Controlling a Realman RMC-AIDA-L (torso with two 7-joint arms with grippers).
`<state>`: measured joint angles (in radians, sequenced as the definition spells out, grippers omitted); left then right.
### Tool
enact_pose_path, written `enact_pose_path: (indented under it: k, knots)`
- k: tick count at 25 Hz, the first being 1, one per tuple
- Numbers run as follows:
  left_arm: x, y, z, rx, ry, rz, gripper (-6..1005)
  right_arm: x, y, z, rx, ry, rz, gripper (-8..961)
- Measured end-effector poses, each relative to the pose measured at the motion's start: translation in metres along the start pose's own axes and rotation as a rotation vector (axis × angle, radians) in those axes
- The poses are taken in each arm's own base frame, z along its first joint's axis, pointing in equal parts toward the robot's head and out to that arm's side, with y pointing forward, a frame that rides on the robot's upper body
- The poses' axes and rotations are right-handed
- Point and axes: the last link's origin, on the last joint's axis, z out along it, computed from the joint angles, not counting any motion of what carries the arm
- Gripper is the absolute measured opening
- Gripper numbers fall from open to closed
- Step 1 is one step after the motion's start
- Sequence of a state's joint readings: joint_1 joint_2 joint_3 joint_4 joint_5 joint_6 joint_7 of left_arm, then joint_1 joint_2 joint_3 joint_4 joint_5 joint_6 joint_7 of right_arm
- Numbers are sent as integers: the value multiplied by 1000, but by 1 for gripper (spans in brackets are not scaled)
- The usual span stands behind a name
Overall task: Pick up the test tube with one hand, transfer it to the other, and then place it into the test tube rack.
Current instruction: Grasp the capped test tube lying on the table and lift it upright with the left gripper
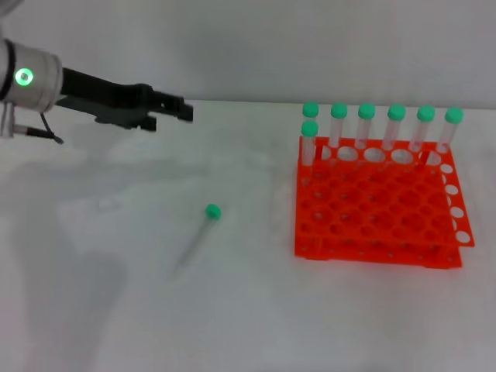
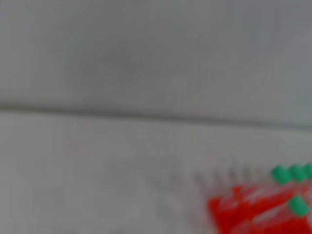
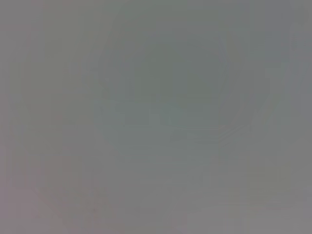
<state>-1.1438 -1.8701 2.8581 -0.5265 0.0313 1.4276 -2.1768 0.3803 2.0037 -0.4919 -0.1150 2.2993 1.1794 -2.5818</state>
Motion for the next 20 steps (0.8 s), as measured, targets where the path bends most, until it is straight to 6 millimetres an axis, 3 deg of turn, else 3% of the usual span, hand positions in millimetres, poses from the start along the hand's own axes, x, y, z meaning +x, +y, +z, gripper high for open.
enact_pose_path:
  k: [5, 9, 10, 20]
  knots:
    - [18, 29, 11, 162, -218, -4, 872, -1, 1, 3, -5, 0, -2, 873]
    - [15, 46, 24, 231, -326, 1, 872, -1, 1, 4, -1, 5, -4, 873]
    - [10, 56, 34, 283, -398, 16, 872, -1, 0, 4, 0, 6, -6, 873]
    - [-29, 70, 75, 392, -545, 71, 871, -1, -5, 7, 13, 30, -19, 873]
